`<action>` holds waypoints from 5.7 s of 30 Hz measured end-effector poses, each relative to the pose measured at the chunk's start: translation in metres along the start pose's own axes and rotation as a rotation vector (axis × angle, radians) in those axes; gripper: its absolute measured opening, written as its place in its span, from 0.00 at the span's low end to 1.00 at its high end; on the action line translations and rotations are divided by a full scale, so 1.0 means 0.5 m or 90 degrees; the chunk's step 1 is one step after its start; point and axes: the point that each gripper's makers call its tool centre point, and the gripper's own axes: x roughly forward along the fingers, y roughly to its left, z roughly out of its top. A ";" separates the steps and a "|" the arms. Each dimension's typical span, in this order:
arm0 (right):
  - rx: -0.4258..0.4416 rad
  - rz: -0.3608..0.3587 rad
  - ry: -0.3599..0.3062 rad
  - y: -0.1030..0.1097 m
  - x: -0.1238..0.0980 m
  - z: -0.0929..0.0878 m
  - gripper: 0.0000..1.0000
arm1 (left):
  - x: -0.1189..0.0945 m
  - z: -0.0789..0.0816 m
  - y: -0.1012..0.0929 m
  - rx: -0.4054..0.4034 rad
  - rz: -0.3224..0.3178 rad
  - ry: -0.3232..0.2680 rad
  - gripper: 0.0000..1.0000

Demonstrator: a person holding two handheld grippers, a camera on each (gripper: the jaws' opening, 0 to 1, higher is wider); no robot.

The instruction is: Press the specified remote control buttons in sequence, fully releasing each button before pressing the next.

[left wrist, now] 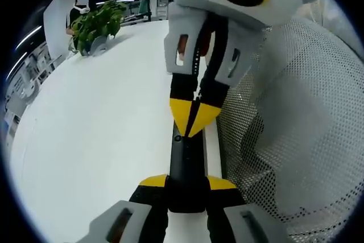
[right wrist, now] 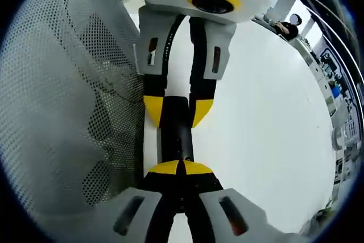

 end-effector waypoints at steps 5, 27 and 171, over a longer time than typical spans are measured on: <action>-0.063 0.015 0.027 0.002 0.004 0.003 0.00 | 0.000 0.000 0.000 0.001 -0.001 0.004 0.24; 0.000 0.050 -0.005 -0.016 0.006 0.002 0.00 | 0.002 0.004 0.000 -0.006 -0.004 -0.005 0.24; 0.087 0.034 -0.073 -0.006 0.009 0.014 0.05 | 0.001 0.007 -0.002 -0.020 -0.012 -0.061 0.24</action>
